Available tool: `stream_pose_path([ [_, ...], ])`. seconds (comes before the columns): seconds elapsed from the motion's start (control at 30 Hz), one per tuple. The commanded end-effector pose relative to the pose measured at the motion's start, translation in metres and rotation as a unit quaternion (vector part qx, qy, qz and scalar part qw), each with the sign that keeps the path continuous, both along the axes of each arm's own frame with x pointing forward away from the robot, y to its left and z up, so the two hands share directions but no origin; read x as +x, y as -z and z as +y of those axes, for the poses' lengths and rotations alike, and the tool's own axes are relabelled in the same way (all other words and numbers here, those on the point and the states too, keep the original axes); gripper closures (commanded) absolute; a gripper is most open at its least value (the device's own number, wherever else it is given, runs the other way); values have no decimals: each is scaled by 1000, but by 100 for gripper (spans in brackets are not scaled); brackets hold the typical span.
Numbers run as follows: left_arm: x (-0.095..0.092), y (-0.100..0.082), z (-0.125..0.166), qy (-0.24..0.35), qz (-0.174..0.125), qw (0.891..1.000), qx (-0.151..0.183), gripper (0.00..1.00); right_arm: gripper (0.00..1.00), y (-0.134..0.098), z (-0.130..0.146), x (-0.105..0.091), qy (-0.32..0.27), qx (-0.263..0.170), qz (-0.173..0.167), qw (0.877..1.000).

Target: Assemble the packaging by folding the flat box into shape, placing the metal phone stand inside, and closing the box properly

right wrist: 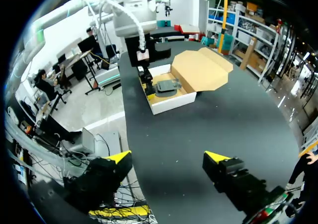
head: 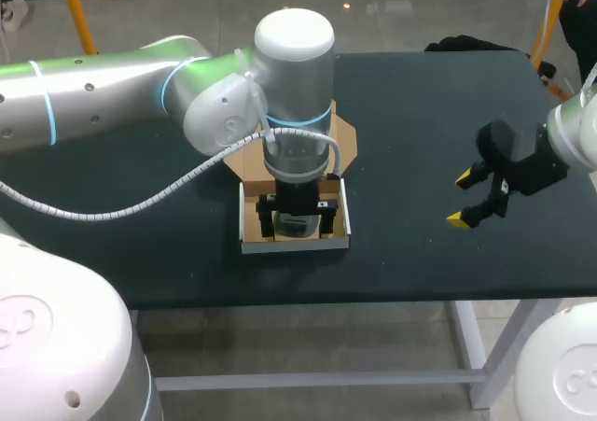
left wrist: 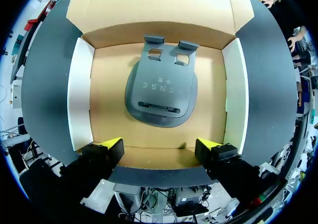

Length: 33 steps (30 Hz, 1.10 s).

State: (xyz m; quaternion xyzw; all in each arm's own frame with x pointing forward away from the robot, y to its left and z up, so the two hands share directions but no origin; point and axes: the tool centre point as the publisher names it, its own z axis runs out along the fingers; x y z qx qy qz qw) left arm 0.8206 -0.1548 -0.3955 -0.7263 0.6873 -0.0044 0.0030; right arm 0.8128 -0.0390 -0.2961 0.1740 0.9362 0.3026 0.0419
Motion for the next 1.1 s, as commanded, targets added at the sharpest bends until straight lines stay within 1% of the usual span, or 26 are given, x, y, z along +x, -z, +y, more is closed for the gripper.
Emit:
stream_pose_path([
  [0.03, -11, -3, 2, 4, -8, 1000, -4, 0, 0, -1, -1, -1, -1, 2, 0, 1000],
  [0.23, -23, -4, 3, 13, -10, 1000, -3, 0, 0, -1, -1, -1, -1, 2, 0, 1000],
  [0.43, -34, -2, 2, 20, -9, 1000, 0, 0, 0, -1, -1, -1, -1, 2, 0, 1000],
  [0.6, -37, -3, 1, 26, -13, 1000, -1, 0, 0, -1, -1, -1, -1, 2, 0, 1000],
  [0.77, -35, -8, 3, 26, -25, 999, -5, 0, 0, -1, -1, -1, -1, 2, 0, 1000],
  [0.9, -32, -21, 5, 20, -41, 999, -20, 0, 0, -1, -1, -1, -1, 2, 0, 1000],
  [1.1, -34, -59, 12, 33, -80, 995, -47, 0, 0, -1, -1, -1, -1, 2, 0, 1000],
])
